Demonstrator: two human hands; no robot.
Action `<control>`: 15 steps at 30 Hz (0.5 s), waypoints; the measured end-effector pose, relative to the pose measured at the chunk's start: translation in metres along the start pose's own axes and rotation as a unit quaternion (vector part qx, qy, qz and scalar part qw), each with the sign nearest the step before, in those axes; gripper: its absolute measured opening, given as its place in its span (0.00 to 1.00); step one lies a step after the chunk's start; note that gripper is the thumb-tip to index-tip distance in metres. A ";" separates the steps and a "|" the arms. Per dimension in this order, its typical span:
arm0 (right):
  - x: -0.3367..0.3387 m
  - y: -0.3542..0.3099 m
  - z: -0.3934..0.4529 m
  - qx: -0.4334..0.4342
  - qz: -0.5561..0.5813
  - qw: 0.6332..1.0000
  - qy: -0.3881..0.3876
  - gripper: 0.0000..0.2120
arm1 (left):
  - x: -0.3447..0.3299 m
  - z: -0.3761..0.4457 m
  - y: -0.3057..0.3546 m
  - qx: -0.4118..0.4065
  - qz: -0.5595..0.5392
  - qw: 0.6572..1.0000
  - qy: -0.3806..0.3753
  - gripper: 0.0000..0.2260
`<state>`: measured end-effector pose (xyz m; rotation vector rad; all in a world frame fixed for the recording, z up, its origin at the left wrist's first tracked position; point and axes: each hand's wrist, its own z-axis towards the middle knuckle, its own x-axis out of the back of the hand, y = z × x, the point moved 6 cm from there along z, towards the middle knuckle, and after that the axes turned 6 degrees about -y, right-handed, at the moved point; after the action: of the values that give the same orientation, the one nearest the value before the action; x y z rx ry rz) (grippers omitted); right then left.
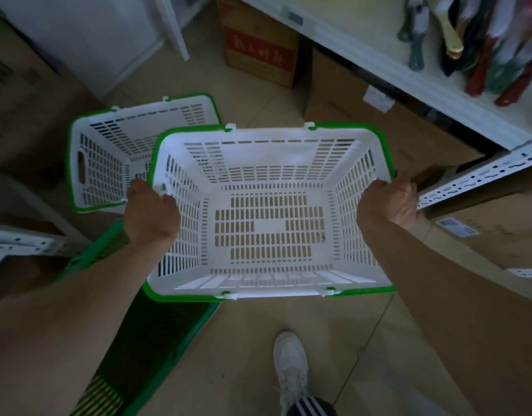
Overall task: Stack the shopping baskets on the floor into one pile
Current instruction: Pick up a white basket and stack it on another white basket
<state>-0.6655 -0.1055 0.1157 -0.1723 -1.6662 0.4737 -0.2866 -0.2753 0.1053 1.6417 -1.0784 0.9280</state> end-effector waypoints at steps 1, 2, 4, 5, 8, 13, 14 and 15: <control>0.001 -0.007 -0.007 0.006 0.002 1.000 -0.002 0.14 | 0.008 0.000 -0.007 0.000 0.000 1.000 0.007 0.21; 0.003 -0.013 -0.013 0.011 0.003 1.000 -0.002 0.14 | 0.016 -0.001 -0.013 0.000 -0.005 1.000 0.013 0.22; 0.009 -0.027 -0.021 0.023 0.014 1.000 0.003 0.14 | 0.031 -0.004 -0.023 0.004 -0.016 1.000 0.027 0.24; 0.013 -0.034 -0.024 0.033 0.022 0.999 0.008 0.14 | 0.038 -0.005 -0.026 0.007 -0.023 0.999 0.035 0.25; 0.028 -0.057 -0.031 0.053 0.020 0.998 0.015 0.15 | 0.060 -0.007 -0.034 0.010 -0.059 0.997 0.048 0.24; 0.056 -0.096 -0.048 0.066 0.040 0.996 0.038 0.18 | 0.098 -0.008 -0.045 0.025 -0.088 0.993 0.069 0.22; 0.061 -0.103 -0.053 0.072 0.050 0.995 0.044 0.18 | 0.106 -0.008 -0.047 0.026 -0.087 0.993 0.073 0.21; 0.065 -0.109 -0.059 0.079 0.058 0.994 0.045 0.18 | 0.115 -0.007 -0.050 0.027 -0.085 0.993 0.078 0.20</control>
<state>-0.6013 -0.1676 0.2234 -0.1726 -1.5300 0.6735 -0.2027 -0.2863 0.1977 1.6475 -0.8000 0.9625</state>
